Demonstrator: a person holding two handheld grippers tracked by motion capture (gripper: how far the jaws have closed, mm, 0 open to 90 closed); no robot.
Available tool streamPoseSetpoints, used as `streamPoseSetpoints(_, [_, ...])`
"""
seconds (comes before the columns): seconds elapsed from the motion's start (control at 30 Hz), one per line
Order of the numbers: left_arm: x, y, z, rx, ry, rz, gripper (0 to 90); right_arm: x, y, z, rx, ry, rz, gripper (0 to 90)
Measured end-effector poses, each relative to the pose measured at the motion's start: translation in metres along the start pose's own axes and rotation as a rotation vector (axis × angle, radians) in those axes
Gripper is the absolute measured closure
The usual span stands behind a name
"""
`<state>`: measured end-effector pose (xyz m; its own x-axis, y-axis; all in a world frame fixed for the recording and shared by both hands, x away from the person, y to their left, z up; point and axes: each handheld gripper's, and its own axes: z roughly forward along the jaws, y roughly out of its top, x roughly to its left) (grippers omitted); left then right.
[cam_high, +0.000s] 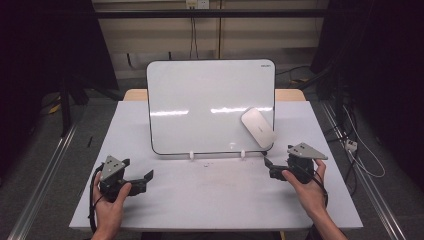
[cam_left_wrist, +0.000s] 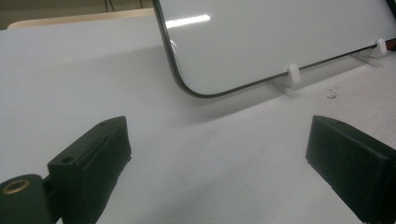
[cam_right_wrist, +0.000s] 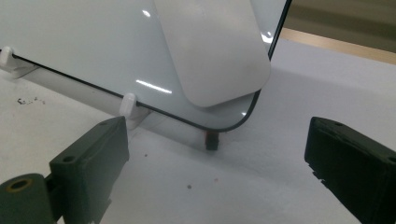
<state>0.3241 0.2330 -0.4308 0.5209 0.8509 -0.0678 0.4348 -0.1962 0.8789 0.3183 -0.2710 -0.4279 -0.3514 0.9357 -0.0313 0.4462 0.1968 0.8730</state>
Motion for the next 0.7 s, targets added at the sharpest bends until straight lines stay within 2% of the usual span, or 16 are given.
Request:
streamPoseSetpoints(0.1, [0.0,0.0,0.0,0.001,0.001,-0.002,6.4,0.0,-0.001,-0.001,0.008,0.003,-0.006,6.6])
streamPoseSetpoints(0.47, [0.0,0.0,0.0,0.0,-0.005,-0.005,6.4,0.0,-0.014,-0.003,0.037,-0.005,0.019,6.3])
streamPoseSetpoints(0.7, [0.001,0.0,0.001,0.0,-0.007,-0.01,6.4,0.001,-0.016,-0.004,0.022,-0.011,0.023,6.8])
